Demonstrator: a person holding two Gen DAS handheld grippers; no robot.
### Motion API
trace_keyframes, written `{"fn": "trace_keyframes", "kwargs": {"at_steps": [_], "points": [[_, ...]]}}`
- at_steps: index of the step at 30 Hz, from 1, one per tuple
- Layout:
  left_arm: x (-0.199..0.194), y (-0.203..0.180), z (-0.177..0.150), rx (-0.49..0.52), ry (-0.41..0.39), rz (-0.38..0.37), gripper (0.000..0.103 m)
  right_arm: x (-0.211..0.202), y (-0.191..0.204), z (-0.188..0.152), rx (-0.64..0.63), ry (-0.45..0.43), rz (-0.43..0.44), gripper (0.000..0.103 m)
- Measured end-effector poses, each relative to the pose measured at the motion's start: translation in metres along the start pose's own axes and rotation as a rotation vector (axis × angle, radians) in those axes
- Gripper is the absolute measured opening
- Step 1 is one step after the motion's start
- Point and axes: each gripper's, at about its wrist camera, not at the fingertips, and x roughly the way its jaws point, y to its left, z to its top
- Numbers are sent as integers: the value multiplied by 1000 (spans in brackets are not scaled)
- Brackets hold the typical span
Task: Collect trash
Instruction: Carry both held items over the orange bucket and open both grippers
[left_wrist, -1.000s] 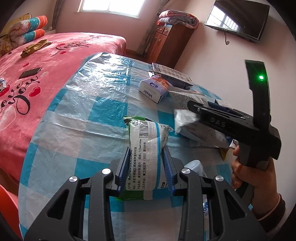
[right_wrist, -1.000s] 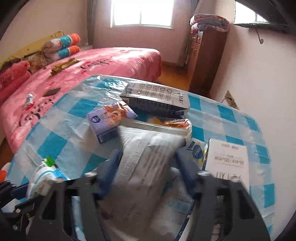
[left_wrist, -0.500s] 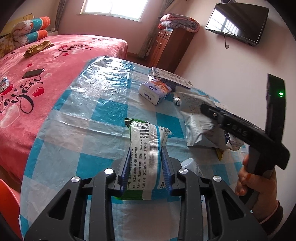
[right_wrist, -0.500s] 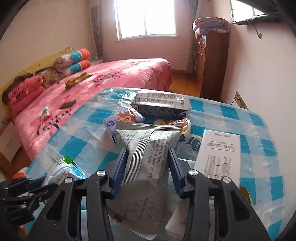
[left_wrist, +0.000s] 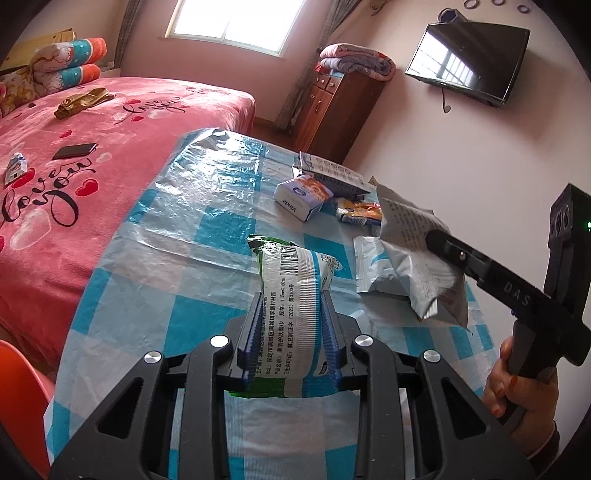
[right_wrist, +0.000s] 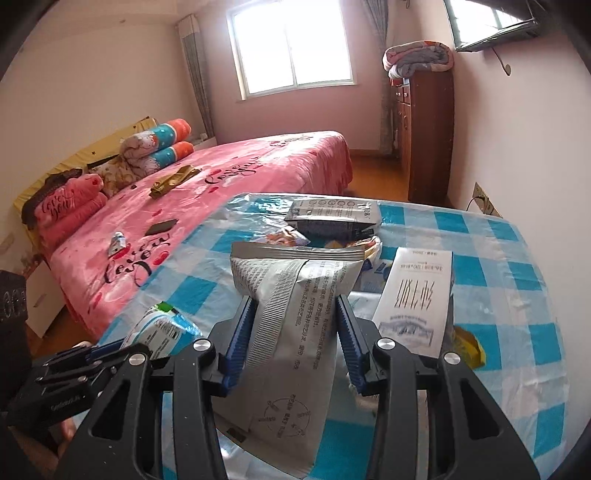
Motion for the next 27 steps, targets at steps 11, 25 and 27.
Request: {"fn": "trace_keyframes", "kwargs": {"at_steps": [11, 25, 27], "points": [[-50, 16, -7, -27, -66, 23, 31, -21, 36, -5, 27, 25, 165, 46], [-155, 116, -51, -179, -128, 244, 31, -10, 192, -26, -164, 149, 460, 46], [-166, 133, -59, -208, -128, 282, 31, -5, 221, -29, -203, 170, 496, 46]]}}
